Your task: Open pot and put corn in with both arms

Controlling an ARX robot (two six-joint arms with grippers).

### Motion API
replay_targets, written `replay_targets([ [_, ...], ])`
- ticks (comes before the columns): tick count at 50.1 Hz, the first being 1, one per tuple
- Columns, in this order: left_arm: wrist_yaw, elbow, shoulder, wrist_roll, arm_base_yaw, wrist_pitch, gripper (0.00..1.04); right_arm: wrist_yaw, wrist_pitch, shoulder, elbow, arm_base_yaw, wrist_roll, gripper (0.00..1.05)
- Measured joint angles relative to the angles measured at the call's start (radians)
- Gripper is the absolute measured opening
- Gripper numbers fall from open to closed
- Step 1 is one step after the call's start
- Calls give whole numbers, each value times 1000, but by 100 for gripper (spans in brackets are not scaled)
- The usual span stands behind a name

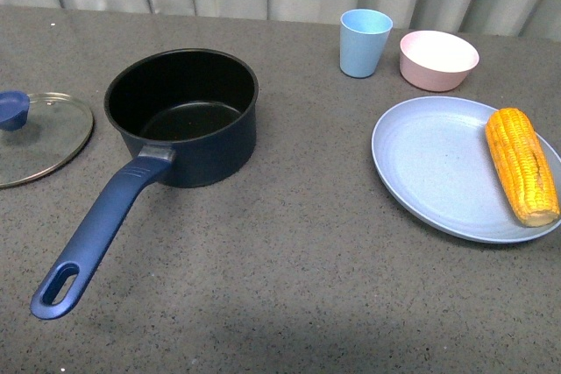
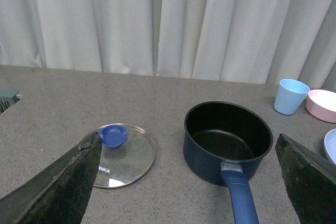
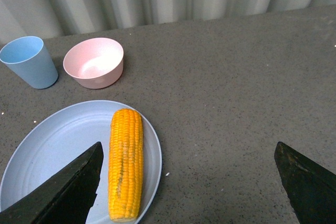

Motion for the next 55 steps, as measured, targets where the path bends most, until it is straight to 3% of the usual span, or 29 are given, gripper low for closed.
replay_targets([
  [34,0,0,0,0,0,0,98,-27,-27,209,123,-1,23,95],
  [45,0,0,0,0,0,0,98,-39,-123,308,216,-3,43,95],
  [55,0,0,0,0,0,0,98,-125,-235,434,329,10,87,95],
])
